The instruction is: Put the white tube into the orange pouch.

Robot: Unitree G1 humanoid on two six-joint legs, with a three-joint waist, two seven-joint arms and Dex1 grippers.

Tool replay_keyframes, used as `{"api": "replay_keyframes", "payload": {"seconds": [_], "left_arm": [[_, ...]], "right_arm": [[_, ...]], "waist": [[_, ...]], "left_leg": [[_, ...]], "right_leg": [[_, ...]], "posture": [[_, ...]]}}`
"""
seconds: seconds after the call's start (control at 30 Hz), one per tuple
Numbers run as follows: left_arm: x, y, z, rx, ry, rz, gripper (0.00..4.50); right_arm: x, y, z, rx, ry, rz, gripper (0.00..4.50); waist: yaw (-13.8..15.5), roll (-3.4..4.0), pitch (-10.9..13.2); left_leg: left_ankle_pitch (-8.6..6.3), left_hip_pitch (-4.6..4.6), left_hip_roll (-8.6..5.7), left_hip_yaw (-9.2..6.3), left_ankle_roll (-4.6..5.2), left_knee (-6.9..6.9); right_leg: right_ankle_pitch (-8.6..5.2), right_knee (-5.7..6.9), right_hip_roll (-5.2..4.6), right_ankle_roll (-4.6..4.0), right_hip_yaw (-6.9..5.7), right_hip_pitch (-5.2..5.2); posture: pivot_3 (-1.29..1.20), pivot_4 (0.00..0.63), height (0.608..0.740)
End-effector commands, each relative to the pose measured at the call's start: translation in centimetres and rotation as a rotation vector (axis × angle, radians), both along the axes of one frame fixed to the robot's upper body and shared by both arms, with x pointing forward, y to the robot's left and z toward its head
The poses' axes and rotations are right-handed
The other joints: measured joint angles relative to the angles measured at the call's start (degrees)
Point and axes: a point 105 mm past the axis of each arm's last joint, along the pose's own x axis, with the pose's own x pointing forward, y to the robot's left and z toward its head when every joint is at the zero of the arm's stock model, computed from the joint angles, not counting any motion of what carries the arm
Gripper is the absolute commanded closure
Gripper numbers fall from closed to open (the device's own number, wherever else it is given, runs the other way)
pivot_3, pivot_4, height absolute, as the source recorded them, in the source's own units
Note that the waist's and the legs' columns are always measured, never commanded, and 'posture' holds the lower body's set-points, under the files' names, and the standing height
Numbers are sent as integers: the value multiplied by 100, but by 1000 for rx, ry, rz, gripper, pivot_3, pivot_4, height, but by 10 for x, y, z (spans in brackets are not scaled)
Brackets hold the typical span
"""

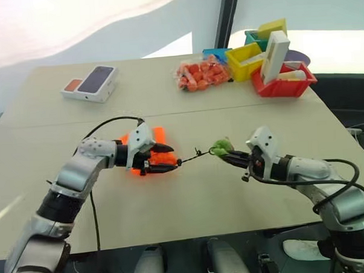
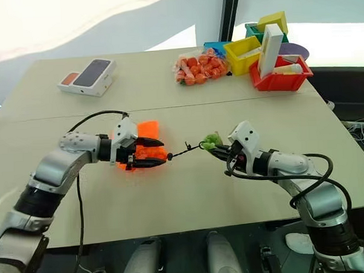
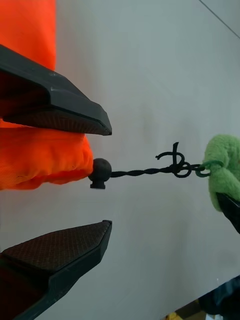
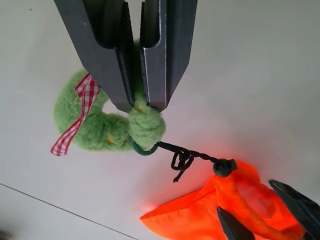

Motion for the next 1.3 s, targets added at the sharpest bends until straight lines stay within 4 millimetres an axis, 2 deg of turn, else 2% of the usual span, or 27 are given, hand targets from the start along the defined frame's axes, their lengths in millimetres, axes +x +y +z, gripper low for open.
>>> {"api": "replay_keyframes", "payload": {"seconds": [0.03,0.37,0.5,0.67,0.87,1.3], "left_arm": [[5,-5,1,32,-23,-74,1637],[10,-12,-11,115,-14,-169,1637],[6,-10,-17,143,-3,-198,1637],[6,-12,-16,131,-10,-196,1637],[9,-17,-12,86,-17,-177,1637],[11,-21,-5,-29,217,-143,1637]], "right_arm": [[-5,10,12,18,-52,29,4452],[-8,14,14,23,-64,28,4452],[-4,6,20,20,-85,-8,4452],[-4,-1,22,6,-86,-22,4452],[-5,2,21,6,-81,-11,4452],[-10,4,20,-4,-77,20,4452]], "waist": [[6,0,0],[7,0,0],[13,0,0],[17,0,0],[17,0,0],[13,0,0]], "left_leg": [[0,0,0,0,0,-1],[0,-3,0,-3,1,2],[0,-4,0,-4,1,4],[0,-4,-1,-4,1,5],[0,-3,-1,-5,1,6],[0,-2,-1,-5,1,10]], "right_leg": [[0,0,0,1,0,-1],[0,3,0,4,-2,-1],[0,4,-1,5,-2,0],[1,5,-1,5,-2,0],[2,8,-1,7,-2,0],[3,13,0,10,-4,1]], "posture": [[0,150,740],[0,150,740],[0,150,740],[0,150,740],[0,150,740],[0,150,740]]}}
